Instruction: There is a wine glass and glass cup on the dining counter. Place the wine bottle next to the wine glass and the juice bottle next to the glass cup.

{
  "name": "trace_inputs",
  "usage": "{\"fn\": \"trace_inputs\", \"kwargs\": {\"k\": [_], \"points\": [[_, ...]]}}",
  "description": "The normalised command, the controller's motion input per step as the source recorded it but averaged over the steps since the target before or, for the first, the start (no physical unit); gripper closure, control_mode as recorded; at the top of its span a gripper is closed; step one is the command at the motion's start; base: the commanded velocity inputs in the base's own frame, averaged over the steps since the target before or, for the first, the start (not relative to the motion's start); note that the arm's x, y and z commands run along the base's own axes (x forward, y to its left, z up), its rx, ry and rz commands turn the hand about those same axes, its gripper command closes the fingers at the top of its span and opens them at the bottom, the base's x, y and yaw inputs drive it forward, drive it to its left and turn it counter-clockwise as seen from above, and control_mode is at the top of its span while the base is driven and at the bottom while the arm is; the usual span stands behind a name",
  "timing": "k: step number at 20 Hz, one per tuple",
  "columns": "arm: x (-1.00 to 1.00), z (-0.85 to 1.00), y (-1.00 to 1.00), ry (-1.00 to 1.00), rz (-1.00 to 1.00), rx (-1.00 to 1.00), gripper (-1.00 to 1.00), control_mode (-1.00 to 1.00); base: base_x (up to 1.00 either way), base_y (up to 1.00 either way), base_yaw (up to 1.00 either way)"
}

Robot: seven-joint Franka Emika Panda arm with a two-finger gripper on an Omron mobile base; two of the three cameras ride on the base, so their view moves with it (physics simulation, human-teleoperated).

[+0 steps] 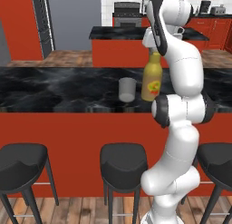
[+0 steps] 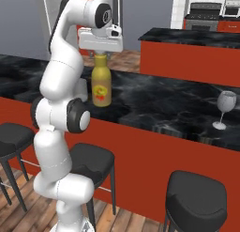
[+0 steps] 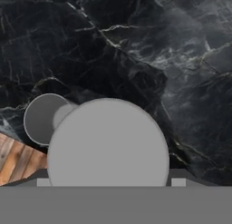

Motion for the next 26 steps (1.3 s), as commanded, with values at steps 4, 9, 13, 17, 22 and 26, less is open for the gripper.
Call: {"fn": "trace_inputs", "kwargs": {"k": [4, 9, 13, 17, 22, 26], "points": [[0.00, -0.23, 0.00, 0.00, 0.02, 0.00, 1.00, -1.00, 0.00, 0.00, 0.00], [-0.04, -0.28, 0.01, -0.01, 0.02, 0.00, -1.00, -1.00, 0.00, 0.00, 0.00], [-0.02, -0.30, 0.02, 0.00, 0.01, 0.00, -1.00, -1.00, 0.00, 0.00, 0.00], [0.00, -0.09, 0.00, 0.00, 0.00, 0.00, -1.00, -1.00, 0.00, 0.00, 0.00], [0.01, -0.02, 0.00, 0.00, 0.00, 0.00, -1.00, -1.00, 0.00, 0.00, 0.00], [-0.06, 0.08, 0.00, 0.00, 0.00, 0.00, -1.00, -1.00, 0.00, 0.00, 0.00]]}}
